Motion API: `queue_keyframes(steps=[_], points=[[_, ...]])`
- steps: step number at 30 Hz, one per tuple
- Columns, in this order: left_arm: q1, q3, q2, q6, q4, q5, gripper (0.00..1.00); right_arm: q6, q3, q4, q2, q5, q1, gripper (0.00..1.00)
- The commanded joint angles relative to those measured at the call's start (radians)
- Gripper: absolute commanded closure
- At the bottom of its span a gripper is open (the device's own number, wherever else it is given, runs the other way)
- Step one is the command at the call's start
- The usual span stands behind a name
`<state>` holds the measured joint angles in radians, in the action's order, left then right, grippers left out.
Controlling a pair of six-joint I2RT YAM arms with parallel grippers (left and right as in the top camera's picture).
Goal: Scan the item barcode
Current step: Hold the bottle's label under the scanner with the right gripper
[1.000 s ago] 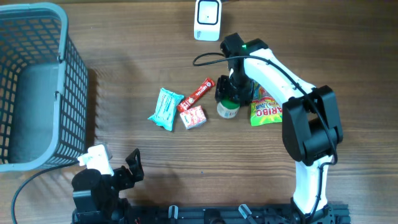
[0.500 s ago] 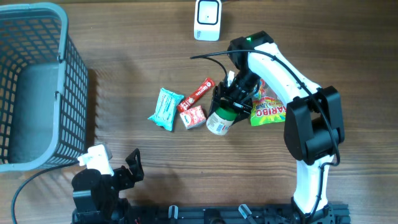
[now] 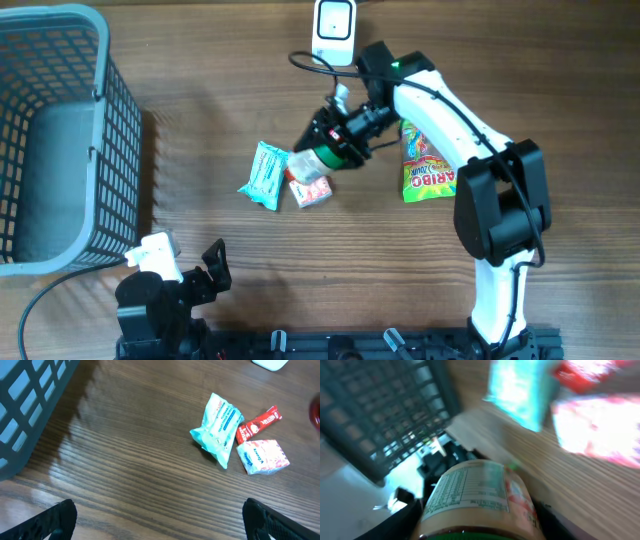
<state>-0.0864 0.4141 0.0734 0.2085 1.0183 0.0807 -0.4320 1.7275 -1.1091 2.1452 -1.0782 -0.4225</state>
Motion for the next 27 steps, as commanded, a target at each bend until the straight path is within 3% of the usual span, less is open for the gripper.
queue_keyframes(steps=[1, 5, 8, 16, 19, 27], points=[[-0.005, -0.004, -0.007, 0.009, 0.0, 0.015, 0.0, 0.042, 0.019, 0.031, -0.031, -0.172, -0.035, 0.62], [-0.005, -0.004, -0.007, 0.009, 0.0, 0.015, 0.0, 0.09, 0.019, 0.032, -0.145, -0.167, -0.064, 0.6], [-0.005, -0.004, -0.007, 0.009, 0.0, 0.015, 0.0, 0.05, 0.019, 0.016, -0.286, -0.016, -0.078, 0.57], [-0.005, -0.004, -0.007, 0.009, 0.0, 0.015, 0.0, -0.097, 0.019, -0.009, -0.661, 0.827, -0.097, 0.57], [-0.005, -0.004, -0.007, 0.009, 0.0, 0.015, 0.0, -0.12, 0.013, 0.065, -0.67, 1.138, -0.097, 0.57], [-0.005, -0.004, -0.007, 0.009, 0.0, 0.016, 0.0, 0.017, -0.025, 0.431, -0.486, 1.247, -0.097, 0.53]])
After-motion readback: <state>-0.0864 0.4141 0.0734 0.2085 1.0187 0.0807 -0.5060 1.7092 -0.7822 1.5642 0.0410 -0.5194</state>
